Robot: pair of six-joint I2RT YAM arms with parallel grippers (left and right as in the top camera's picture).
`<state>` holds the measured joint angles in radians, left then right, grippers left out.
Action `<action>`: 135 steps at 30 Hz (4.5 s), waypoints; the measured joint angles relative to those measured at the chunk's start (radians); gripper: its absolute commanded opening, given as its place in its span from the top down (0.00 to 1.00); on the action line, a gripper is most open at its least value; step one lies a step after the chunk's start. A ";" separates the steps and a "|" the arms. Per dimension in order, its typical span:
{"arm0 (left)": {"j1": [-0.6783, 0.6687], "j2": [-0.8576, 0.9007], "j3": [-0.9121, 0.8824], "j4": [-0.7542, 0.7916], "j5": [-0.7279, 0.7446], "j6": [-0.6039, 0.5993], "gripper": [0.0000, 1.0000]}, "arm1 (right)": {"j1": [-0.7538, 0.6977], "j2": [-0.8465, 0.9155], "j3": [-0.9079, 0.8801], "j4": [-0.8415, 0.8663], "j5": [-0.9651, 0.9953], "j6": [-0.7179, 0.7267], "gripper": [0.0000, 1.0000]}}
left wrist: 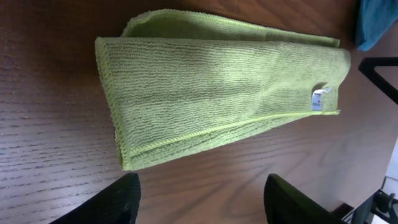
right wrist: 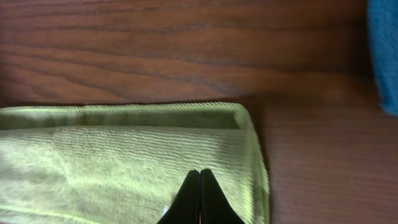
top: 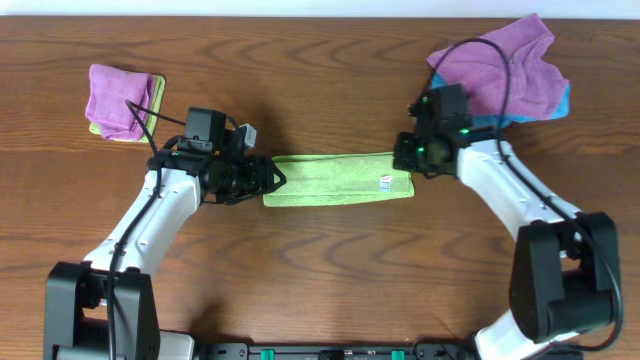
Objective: Fold the cloth
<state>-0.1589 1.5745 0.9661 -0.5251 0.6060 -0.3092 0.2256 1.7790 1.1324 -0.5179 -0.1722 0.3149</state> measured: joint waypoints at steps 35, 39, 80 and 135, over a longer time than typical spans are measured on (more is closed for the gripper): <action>-0.047 0.000 0.000 0.123 -0.150 0.069 0.94 | 0.115 0.144 0.050 -0.280 0.076 0.042 0.99; -0.127 0.008 0.000 0.175 -0.268 0.075 0.94 | 0.115 0.144 0.050 -0.278 0.076 0.048 0.99; -0.245 0.245 0.068 -0.029 -0.558 -0.162 0.94 | -0.016 -0.198 0.115 -0.388 -0.069 -0.060 0.55; -0.140 -0.560 0.078 -0.405 -0.452 -0.163 0.94 | 0.253 0.048 0.262 -0.628 0.390 0.103 0.98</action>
<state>-0.2989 1.0145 1.0443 -0.9302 0.1539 -0.4717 0.4789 1.8275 1.3949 -1.1454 0.2180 0.4175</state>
